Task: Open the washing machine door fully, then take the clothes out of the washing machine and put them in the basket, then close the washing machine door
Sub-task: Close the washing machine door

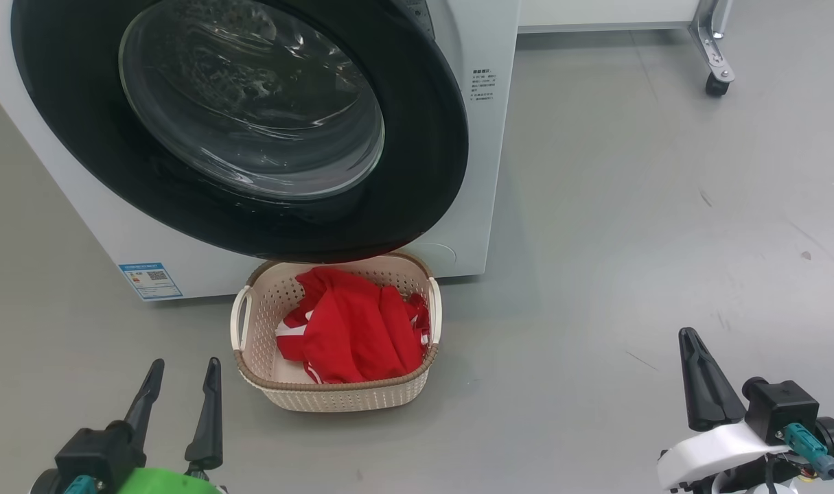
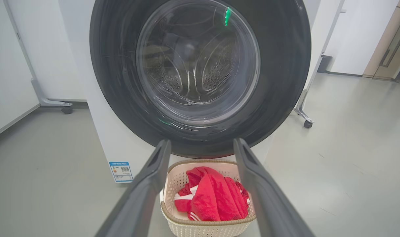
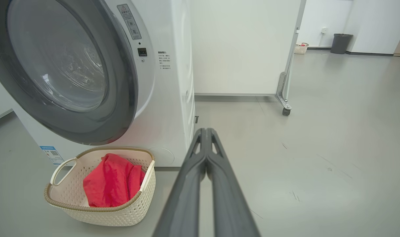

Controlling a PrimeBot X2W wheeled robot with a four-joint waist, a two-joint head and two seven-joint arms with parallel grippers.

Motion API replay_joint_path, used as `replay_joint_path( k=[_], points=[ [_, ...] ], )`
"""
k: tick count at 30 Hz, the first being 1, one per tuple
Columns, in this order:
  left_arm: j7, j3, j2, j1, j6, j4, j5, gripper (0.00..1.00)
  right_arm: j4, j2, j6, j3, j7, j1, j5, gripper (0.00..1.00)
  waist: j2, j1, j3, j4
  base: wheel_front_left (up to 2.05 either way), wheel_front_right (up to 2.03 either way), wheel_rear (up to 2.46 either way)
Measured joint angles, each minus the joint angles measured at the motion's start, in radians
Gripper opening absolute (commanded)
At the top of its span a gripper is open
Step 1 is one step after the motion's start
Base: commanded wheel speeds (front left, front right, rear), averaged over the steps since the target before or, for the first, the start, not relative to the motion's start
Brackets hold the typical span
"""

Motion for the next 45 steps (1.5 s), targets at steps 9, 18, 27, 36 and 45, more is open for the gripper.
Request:
replay_joint_path(
  k=[9,18,27,36,45],
  points=[
    [-0.003,-0.021,-0.005,-0.001,0.0,-0.002,0.009,1.0,0.001,-0.012,0.012,0.007,0.018,-0.024,0.0,0.0,0.0,0.0,0.009,0.024,0.0,0.0,0.0],
    [-0.012,-0.022,-0.01,-0.012,0.0,-0.031,0.017,1.0,0.002,-0.006,0.04,0.036,0.043,-0.165,0.0,0.0,0.0,0.0,0.059,0.054,0.0,0.0,0.0],
    [-0.02,-0.035,-0.031,-0.09,-0.004,-0.064,0.029,1.0,0.026,0.01,0.074,0.085,0.083,-0.357,-0.001,0.0,0.0,0.0,0.15,0.094,0.0,0.0,0.0],
    [-0.03,-0.045,-0.054,-0.149,-0.014,-0.069,0.037,1.0,0.081,0.008,0.091,0.098,0.116,-0.535,-0.017,0.0,0.0,0.0,0.237,0.152,0.0,0.0,0.0],
    [-0.039,-0.073,-0.091,-0.208,-0.031,-0.067,0.046,1.0,0.153,-0.018,0.112,0.099,0.153,-0.681,-0.027,0.0,0.0,0.0,0.309,0.228,0.0,0.0,0.0]
  ],
)
